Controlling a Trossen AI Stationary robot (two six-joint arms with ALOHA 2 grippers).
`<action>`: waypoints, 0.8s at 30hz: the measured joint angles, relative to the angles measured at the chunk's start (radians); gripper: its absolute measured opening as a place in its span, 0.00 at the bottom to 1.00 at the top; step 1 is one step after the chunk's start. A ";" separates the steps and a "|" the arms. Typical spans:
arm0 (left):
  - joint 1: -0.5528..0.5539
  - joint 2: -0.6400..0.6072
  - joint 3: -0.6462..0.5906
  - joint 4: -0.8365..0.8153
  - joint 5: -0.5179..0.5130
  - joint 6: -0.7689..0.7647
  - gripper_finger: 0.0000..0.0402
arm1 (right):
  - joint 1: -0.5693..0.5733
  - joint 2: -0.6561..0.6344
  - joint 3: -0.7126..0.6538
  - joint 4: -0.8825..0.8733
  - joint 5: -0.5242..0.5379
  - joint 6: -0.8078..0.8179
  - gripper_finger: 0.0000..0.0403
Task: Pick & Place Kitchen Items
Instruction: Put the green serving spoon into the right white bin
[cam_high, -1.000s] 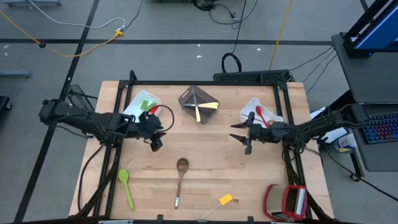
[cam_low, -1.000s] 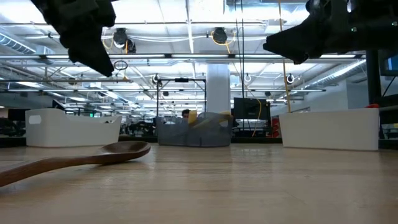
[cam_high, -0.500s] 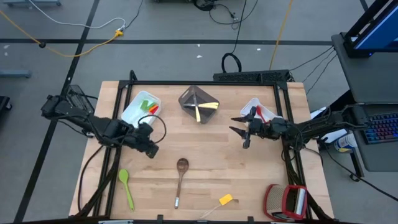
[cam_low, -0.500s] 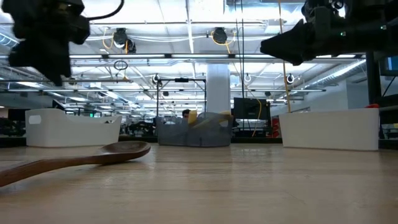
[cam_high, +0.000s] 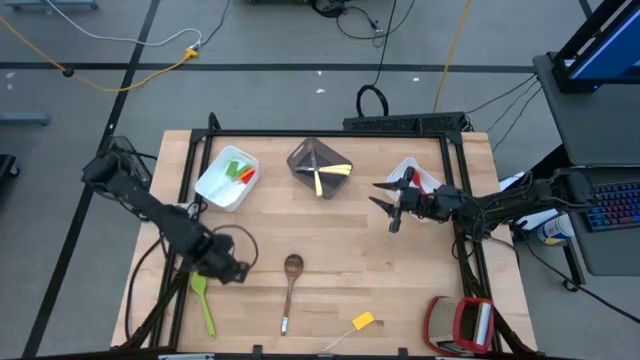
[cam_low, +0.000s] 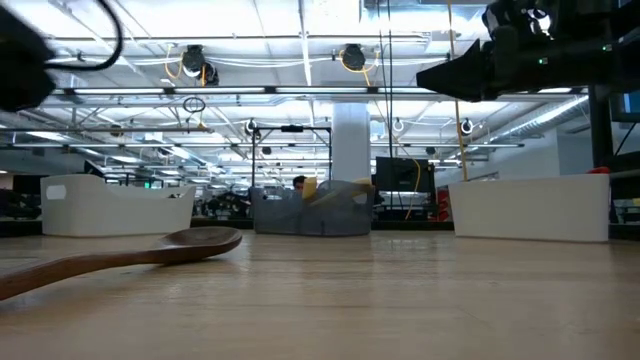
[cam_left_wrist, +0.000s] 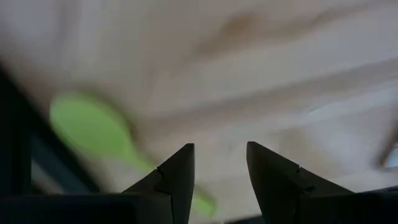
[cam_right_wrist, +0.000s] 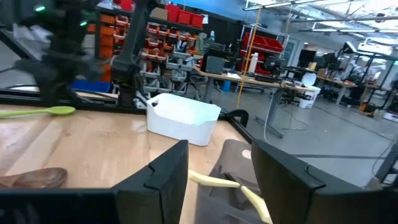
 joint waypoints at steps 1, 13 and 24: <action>-0.016 0.022 0.000 0.006 0.043 -0.035 0.37 | -0.003 0.000 0.000 0.002 0.000 -0.004 0.42; -0.175 0.187 0.000 0.246 0.111 -0.348 0.37 | -0.013 0.000 0.000 0.050 -0.013 -0.047 0.42; -0.229 0.208 -0.044 0.316 0.197 -0.452 0.37 | -0.012 0.000 0.000 0.103 -0.131 -0.047 0.42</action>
